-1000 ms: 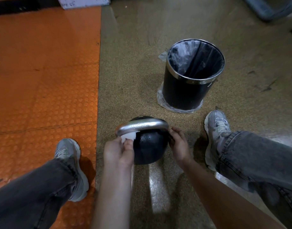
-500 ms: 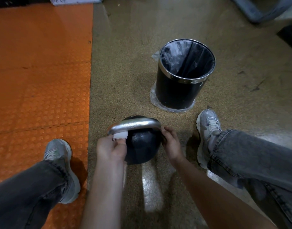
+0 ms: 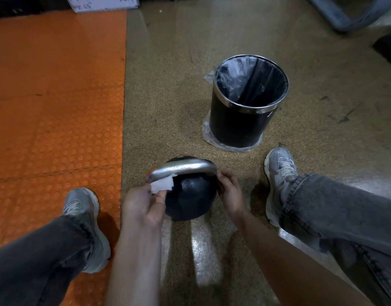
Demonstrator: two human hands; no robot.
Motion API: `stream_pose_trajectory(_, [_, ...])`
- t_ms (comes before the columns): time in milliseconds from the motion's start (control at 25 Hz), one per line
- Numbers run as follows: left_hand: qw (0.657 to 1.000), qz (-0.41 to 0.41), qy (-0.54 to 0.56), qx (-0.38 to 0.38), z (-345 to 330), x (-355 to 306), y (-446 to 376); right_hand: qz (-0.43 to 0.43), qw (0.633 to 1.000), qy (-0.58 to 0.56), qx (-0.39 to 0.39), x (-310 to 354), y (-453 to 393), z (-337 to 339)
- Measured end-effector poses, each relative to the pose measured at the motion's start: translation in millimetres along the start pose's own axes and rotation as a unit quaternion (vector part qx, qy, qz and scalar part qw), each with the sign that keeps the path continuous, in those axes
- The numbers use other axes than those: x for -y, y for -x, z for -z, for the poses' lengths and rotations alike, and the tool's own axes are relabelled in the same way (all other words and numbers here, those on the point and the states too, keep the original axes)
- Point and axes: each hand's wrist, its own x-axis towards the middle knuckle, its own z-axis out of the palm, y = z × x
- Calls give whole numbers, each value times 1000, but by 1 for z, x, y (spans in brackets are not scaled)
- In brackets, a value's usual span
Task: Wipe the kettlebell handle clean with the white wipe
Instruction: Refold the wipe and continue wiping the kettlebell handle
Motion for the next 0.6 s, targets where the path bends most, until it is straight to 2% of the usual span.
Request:
stream_pose_trajectory(40, [999,2,-53,-14,-3,-5,7,-3,1000,-4,2,1,1,-2])
stream_pose_trajectory(80, [996,-29,-81,-10,-2,-10,16,-5,1000,-7,4,1,1,-2])
stream_pose_trajectory(160, [992,-69,-108,-15,-3,-17,13,1,1000,-7,5,1,2,-2])
stream_pose_trajectory(240, [974,-125,-178,-59,-5,-32,3,2,1000,-13,2,-1,-1,-1])
stream_pose_trajectory(280, [947,-186,-249,-79,-10,-43,-2,2,1000,-15,2,-2,-2,0])
stream_pose_trajectory(320, [903,-258,-331,-90,-8,-53,-7,2,1000,-13,7,-3,-4,1])
stream_pose_trajectory(360, [831,-328,-435,-112,-10,-61,-10,2,1000,-11,11,-3,-4,1])
stream_pose_trajectory(400, [765,-375,-512,-103,-13,-70,-12,3,1000,-4,10,-2,-3,0])
stream_pose_trajectory(440, [728,-404,-552,-58,-21,-77,-4,7,1000,4,6,-3,-4,0])
stream_pose_trajectory(520, [657,-387,-647,14,-35,-85,-4,12,1000,19,7,-3,-4,-1])
stream_pose_trajectory(600, [596,-340,-726,36,-42,-78,-12,13,1000,26,7,-4,-4,0])
